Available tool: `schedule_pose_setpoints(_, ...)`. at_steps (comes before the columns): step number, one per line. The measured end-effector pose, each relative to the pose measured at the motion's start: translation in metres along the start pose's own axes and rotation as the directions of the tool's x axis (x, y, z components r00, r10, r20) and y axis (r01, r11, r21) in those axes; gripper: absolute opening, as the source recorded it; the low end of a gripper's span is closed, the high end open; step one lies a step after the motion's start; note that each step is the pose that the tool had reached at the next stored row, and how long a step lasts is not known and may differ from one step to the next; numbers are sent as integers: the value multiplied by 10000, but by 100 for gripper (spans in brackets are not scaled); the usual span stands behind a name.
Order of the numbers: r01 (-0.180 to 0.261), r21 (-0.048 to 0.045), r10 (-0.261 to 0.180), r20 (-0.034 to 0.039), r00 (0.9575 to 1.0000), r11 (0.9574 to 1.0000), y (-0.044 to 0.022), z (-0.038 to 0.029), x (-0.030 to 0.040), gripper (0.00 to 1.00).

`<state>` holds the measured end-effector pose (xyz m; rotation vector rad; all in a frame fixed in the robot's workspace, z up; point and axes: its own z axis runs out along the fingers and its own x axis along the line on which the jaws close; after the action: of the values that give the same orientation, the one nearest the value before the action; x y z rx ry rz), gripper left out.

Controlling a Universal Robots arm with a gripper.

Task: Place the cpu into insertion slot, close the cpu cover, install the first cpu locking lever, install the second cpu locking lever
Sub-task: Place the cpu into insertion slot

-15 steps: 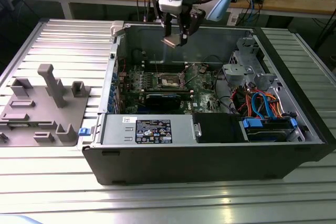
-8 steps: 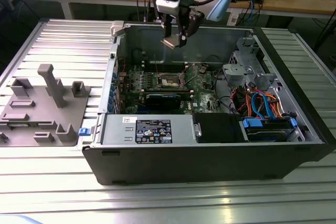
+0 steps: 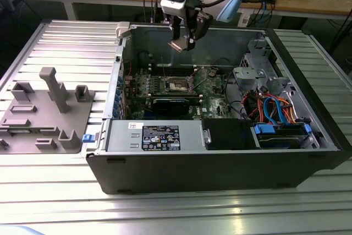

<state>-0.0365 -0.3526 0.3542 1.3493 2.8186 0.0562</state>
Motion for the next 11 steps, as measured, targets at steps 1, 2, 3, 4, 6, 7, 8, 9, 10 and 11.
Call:
schedule_pose_setpoints(1, -1, 0, 1, 0, 10000, 10000, 0, 0, 0, 54)
schedule_pose_setpoints(2, -3, -1, 3, 0, 10000, 10000, 0, 1, 0, 54)
schedule_pose_setpoints(3, -3, -1, 3, 0, 10000, 10000, 0, 0, 0, 54)
schedule_pose_setpoints(4, -4, -1, 4, 0, 10000, 10000, 0, 0, 0, 54)
schedule_pose_setpoints(6, -6, -1, 6, 0, 10000, 10000, 0, 0, 0, 54)
schedule_pose_setpoints(7, -20, -1, 20, 0, 10000, 10000, 0, 0, 0, 54)
schedule_pose_setpoints(8, -42, -2, 42, 2, 10000, 10000, 0, 1, 0, 54)
schedule_pose_setpoints(9, -81, -1, 81, 3, 10000, 10000, 0, 1, 0, 54)
schedule_pose_setpoints(10, -174, -1, 174, 7, 9998, 9998, 0, 3, 0, 54)
schedule_pose_setpoints(11, -229, -1, 229, 10, 9997, 9997, 0, 3, 0, 54)
